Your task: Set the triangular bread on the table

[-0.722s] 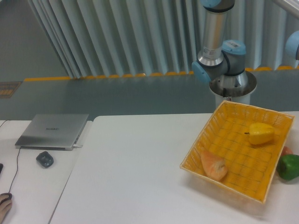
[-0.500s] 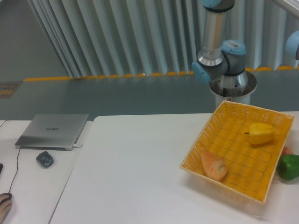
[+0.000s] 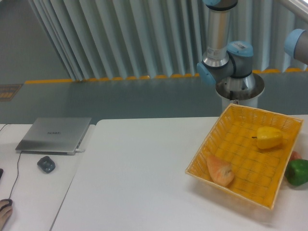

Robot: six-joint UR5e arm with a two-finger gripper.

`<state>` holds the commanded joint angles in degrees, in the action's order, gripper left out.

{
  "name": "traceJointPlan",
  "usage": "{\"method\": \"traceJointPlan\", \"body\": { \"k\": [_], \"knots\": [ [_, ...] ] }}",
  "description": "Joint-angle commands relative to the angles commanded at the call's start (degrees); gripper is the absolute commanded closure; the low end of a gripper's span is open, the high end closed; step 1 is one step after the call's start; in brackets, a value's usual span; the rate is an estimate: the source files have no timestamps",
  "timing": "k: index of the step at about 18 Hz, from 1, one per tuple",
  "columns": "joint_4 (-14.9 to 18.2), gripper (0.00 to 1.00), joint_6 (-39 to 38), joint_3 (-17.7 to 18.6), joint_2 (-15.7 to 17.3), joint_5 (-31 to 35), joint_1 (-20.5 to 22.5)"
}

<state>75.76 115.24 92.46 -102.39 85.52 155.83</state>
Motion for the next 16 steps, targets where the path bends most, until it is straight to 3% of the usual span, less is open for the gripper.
{"method": "traceJointPlan", "body": {
  "k": [2,7,9,16],
  "knots": [
    [-0.78,0.0,-7.35,0.44,0.61,-0.27,-0.35],
    [-0.97,0.0,-22.48,0.62,2.2,-0.18,-6.58],
    [-0.97,0.0,-32.04,0.7,2.11,0.08,-10.53],
    [-1.32,0.0,-45.35,1.49,2.2,0.35,-16.69]
  ]
}}
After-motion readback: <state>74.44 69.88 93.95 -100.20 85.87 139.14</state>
